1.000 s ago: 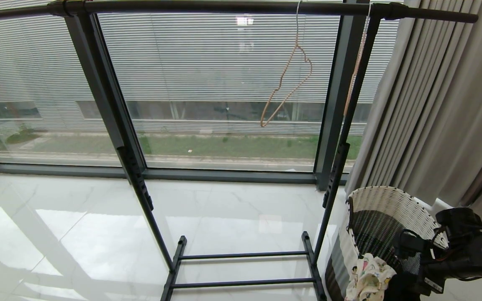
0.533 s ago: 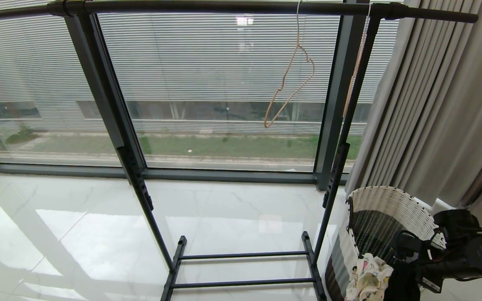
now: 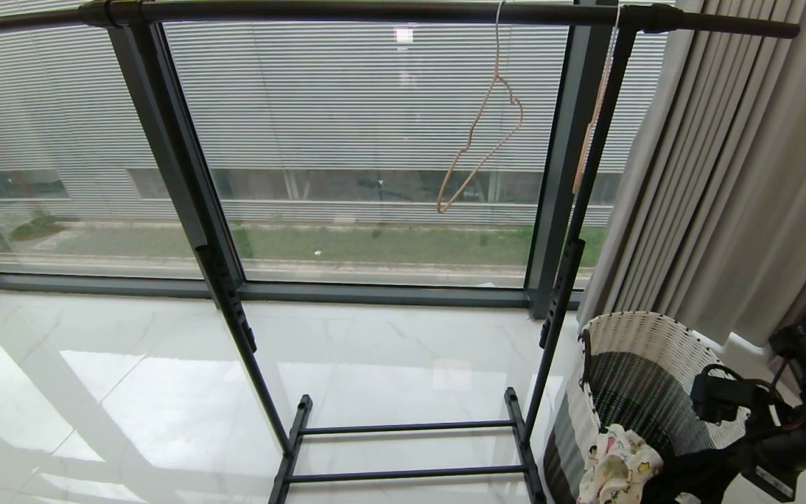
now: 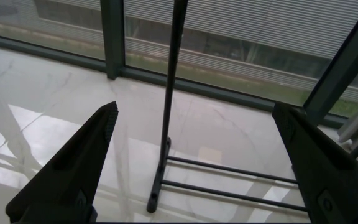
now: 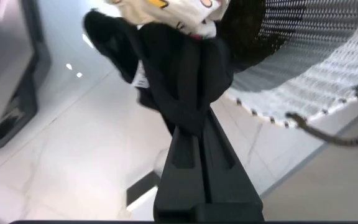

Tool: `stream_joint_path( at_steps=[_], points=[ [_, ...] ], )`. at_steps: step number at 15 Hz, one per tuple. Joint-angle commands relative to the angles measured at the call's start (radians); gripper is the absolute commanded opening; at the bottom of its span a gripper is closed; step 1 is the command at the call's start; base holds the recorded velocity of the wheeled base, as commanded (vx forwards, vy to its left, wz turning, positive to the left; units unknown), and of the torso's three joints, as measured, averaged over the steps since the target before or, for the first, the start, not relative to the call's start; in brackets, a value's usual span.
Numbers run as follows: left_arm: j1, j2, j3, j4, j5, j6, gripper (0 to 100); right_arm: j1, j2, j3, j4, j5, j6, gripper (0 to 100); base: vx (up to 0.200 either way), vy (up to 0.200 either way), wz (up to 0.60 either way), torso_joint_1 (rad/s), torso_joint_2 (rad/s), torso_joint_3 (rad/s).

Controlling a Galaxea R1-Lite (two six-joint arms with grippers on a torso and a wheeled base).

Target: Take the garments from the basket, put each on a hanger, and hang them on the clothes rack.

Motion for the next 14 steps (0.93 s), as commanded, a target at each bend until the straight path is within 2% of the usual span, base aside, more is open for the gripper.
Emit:
stream_joint_path(
  at_steps=[1, 2, 4, 6, 7, 8, 14],
  points=[
    [0.0, 0.0, 0.0, 0.0, 0.001, -0.003, 100, 0.023, -0.374, -0.153, 0.335, -0.005, 0.025, 0, 0.0, 0.0, 0.0, 0.0, 0.0, 0.0],
    [0.0, 0.0, 0.0, 0.0, 0.001, -0.003, 100, 0.023, -0.374, -0.153, 0.335, -0.005, 0.025, 0, 0.0, 0.0, 0.0, 0.0, 0.0, 0.0],
    [0.001, 0.0, 0.0, 0.0, 0.001, -0.001, 100, 0.038, -0.571, -0.289, 0.685, -0.017, 0.024, 0, 0.0, 0.0, 0.0, 0.0, 0.0, 0.0],
    [0.001, 0.002, 0.0, 0.0, 0.001, -0.001, 100, 0.038, -0.658, -0.375, 0.852, -0.049, 0.024, 0, 0.0, 0.0, 0.0, 0.0, 0.0, 0.0],
    [0.001, 0.002, 0.0, 0.0, 0.001, 0.002, 100, 0.038, -0.684, -0.401, 0.904, -0.052, 0.024, 0, -0.2, 0.0, 0.0, 0.002, 0.0, 0.007],
    [0.001, 0.002, 0.0, 0.0, -0.001, 0.011, 100, 0.038, -0.709, -0.426, 0.946, -0.052, 0.024, 0, -0.2, 0.0, 0.0, -0.002, 0.01, 0.002],
    [0.001, 0.002, 0.0, 0.0, -0.001, 0.016, 100, 0.061, -0.735, -0.49, 0.953, -0.052, 0.024, 0, -0.2, 0.0, 0.0, 0.002, 0.0, 0.004]
  ],
)
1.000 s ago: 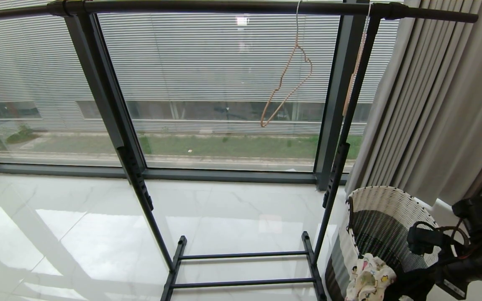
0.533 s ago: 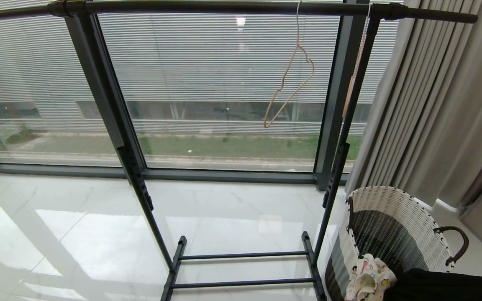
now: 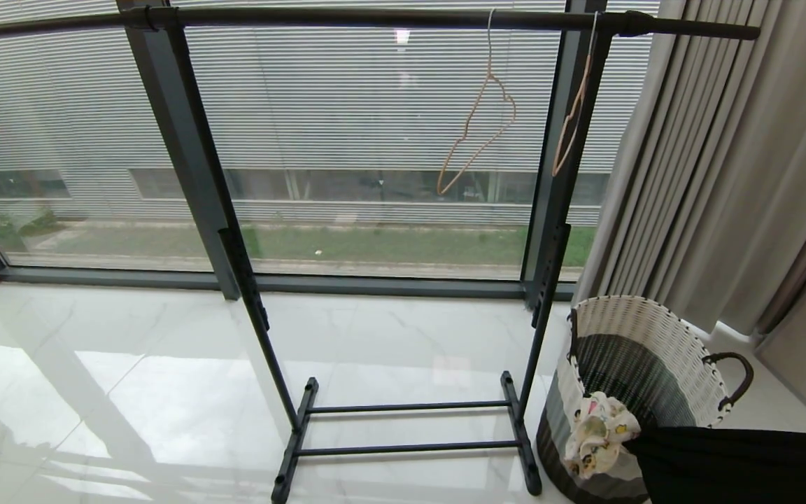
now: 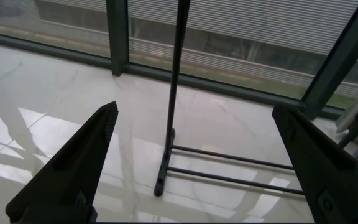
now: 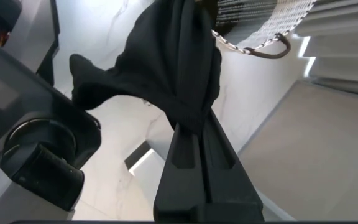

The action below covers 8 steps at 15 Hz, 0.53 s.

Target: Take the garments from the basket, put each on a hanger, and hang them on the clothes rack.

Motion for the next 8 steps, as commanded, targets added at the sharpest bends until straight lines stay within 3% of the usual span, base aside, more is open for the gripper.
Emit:
stream_joint_path(
  at_steps=[1, 3, 7, 8],
  points=[
    [-0.001, 0.002, 0.0, 0.0, 0.0, 0.0, 100, 0.018, 0.005, -0.026, -0.002, 0.0, 0.0, 0, -0.2, 0.0, 0.0, -0.002, 0.0, 0.007],
    [0.0, 0.002, 0.0, 0.0, 0.0, 0.007, 100, 0.054, 0.025, -0.049, -0.003, 0.002, 0.0, 0, -0.2, 0.0, 0.0, -0.002, 0.0, 0.002],
    [0.0, 0.002, 0.0, 0.0, 0.0, 0.02, 100, 0.176, 0.099, -0.13, -0.007, 0.008, 0.007, 0, 0.0, 0.0, 0.0, 0.0, 0.0, 0.0],
    [0.0, 0.0, 0.0, 0.0, -0.026, 0.067, 100, 0.212, 0.119, -0.141, -0.008, 0.013, 0.023, 0, 0.0, 0.0, 0.0, 0.0, 0.0, 0.0]
  ],
)
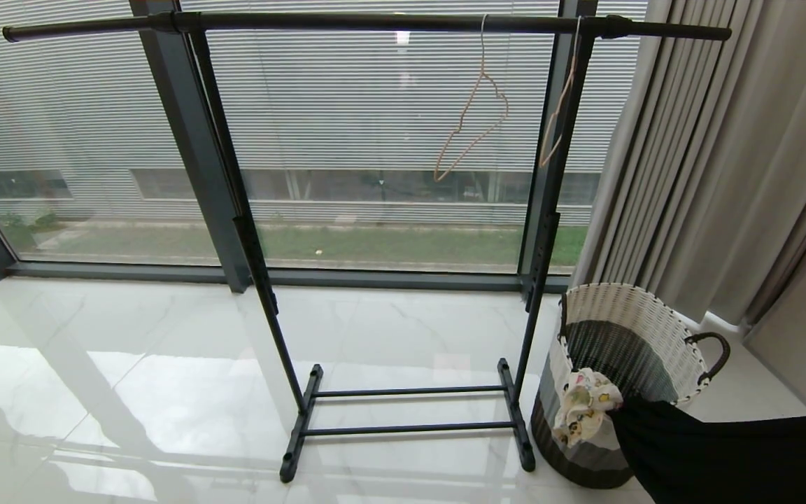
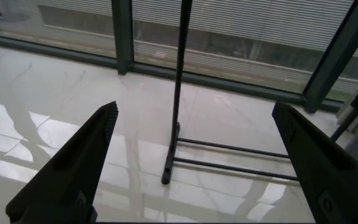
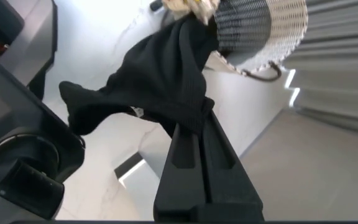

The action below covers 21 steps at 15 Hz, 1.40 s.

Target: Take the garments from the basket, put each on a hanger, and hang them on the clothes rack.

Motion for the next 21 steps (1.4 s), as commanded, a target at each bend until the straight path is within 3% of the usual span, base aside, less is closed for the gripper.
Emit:
stream_joint_path(
  at_steps=[1, 3, 5, 6, 7, 9, 13, 16, 20, 21],
  points=[
    [0.0, 0.0, 0.0, -0.002, -0.048, 0.045, 100, 0.097, 0.067, -0.026, 0.0, 0.006, 0.039, 0, 0.0, 0.0, 0.0, 0.0, 0.0, 0.0],
    [-0.011, 0.031, -0.038, -0.014, -0.1, 0.014, 100, 0.184, 0.092, -0.021, -0.007, 0.004, 0.118, 0, 0.0, 0.0, 0.0, 0.0, 0.0, 0.0],
    [-0.086, 0.285, -0.216, -0.073, -0.125, -0.102, 100, 0.23, 0.11, -0.003, -0.034, 0.001, 0.162, 0, 0.0, 0.0, 0.0, 0.0, 0.0, 0.0],
    [-0.118, 0.499, -0.333, -0.192, -0.125, -0.144, 100, 0.241, 0.115, 0.036, -0.085, 0.0, 0.173, 0, 0.0, 0.0, 0.0, 0.0, 0.0, 0.0],
    [-0.134, 0.634, -0.385, -0.249, -0.14, -0.138, 100, 0.241, 0.12, 0.073, -0.14, 0.0, 0.174, 0, 0.0, 0.0, 0.0, 0.0, 0.0, 0.0],
    [-0.235, 0.792, -0.396, -0.251, -0.169, -0.133, 100, 0.241, 0.135, 0.086, -0.195, -0.015, 0.21, 0, 0.0, 0.0, 0.0, 0.0, 0.0, 0.0],
    [-0.51, 1.072, -0.523, -0.263, -0.126, -0.047, 100, 0.249, 0.167, 0.073, -0.25, -0.031, 0.26, 0, 0.0, 0.0, 0.0, 0.0, 0.0, 0.0],
    [-0.734, 1.262, -0.529, -0.404, -0.013, -0.038, 100, 0.313, 0.181, 0.073, -0.257, -0.031, 0.296, 0, 0.0, 0.0, 0.0, 0.0, 0.0, 0.0],
    [-0.988, 1.48, -0.546, -0.587, -0.011, -0.039, 100, 0.411, 0.181, 0.071, -0.292, -0.035, 0.369, 0, 0.0, 0.0, 0.0, 0.0, 0.0, 0.0],
    [-1.07, 1.562, -0.546, -0.676, -0.011, -0.041, 100, 0.43, 0.179, 0.063, -0.292, -0.048, 0.369, 0, 0.0, 0.0, 0.0, 0.0, 0.0, 0.0]
  ],
)
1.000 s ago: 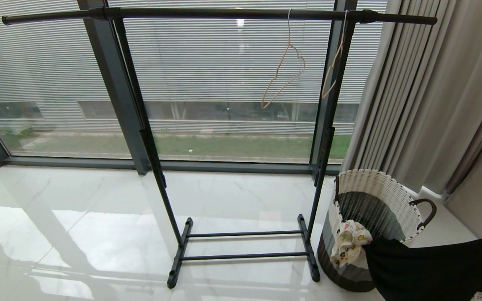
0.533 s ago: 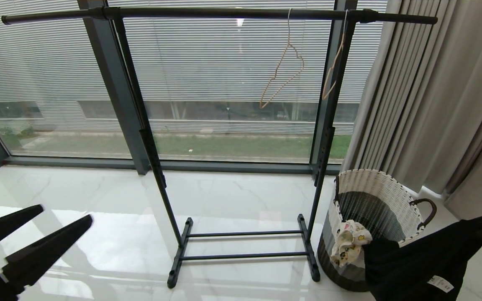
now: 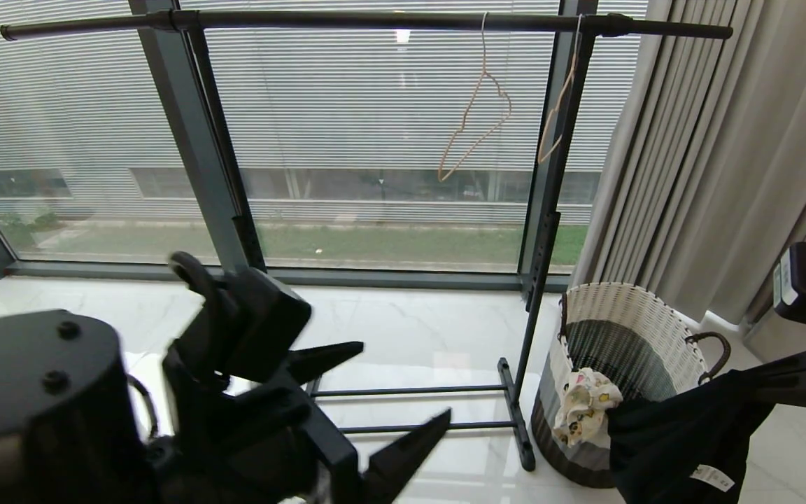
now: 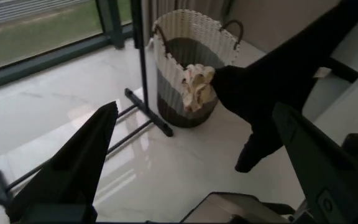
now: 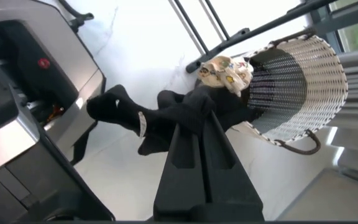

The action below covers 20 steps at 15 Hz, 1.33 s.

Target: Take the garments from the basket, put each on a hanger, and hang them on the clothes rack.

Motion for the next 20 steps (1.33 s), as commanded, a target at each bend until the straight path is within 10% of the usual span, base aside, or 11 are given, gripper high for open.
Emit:
stream_joint_path(
  at_steps=[1, 8, 20],
  points=[
    [-0.176, 0.25, -0.002, -0.158, 0.004, -0.021, 100, 0.041, 0.0, -0.013, 0.0, -0.022, 0.002, 0, 0.0, 0.0, 0.0, 0.0, 0.0, 0.0],
    [-0.232, 0.678, -0.104, -0.512, -0.021, -0.08, 100, 0.122, 0.0, -0.025, 0.013, -0.036, 0.029, 0, 0.0, 0.0, 0.0, 0.0, 0.0, 0.0],
    [-0.138, 0.874, -0.441, -0.299, -0.093, -0.047, 100, 0.234, 0.008, -0.043, 0.021, -0.046, 0.029, 0, 0.0, 0.0, 0.0, 0.0, 0.0, 0.0]
  ],
)
